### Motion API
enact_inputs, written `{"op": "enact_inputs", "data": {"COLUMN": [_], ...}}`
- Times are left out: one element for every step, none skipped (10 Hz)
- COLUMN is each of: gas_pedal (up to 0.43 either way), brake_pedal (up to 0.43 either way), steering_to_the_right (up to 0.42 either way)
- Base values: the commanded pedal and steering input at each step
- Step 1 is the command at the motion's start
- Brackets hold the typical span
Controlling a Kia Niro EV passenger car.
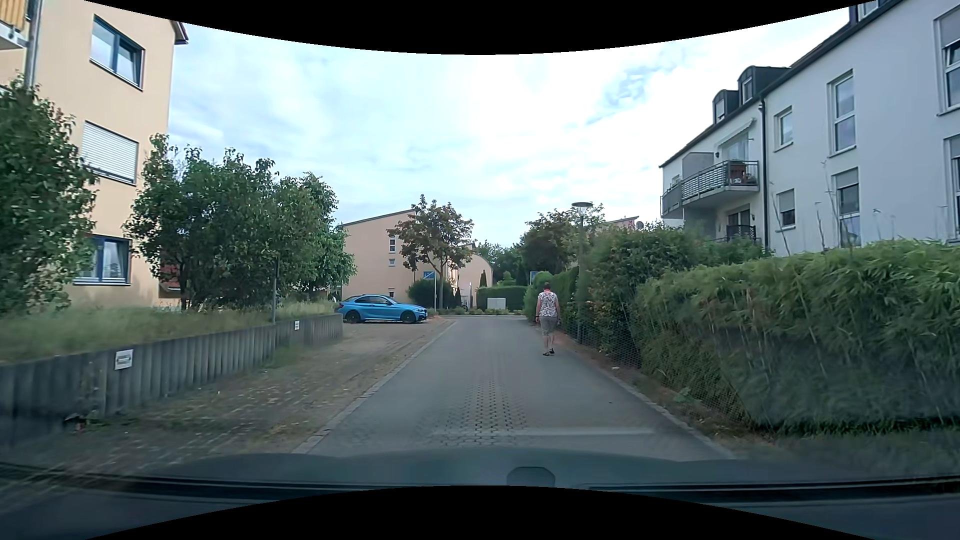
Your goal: Follow the waypoints while adhering to traffic rules and regulations
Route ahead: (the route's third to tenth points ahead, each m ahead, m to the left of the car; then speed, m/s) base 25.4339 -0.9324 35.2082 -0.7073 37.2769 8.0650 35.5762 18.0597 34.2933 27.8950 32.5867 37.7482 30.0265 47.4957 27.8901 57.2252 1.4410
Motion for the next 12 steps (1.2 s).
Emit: {"op": "enact_inputs", "data": {"gas_pedal": [0.0, 0.0, 0.0, 0.0, 0.0, 0.0, 0.0, 0.0, 0.0, 0.0, 0.0, 0.0], "brake_pedal": [0.0, 0.0, 0.0, 0.0, 0.0, 0.0, 0.0, 0.0, 0.0, 0.0, 0.0, 0.006], "steering_to_the_right": [-0.005, -0.005, -0.005, -0.005, -0.005, -0.006, -0.007, -0.007, -0.006, -0.006, -0.006, -0.005]}}
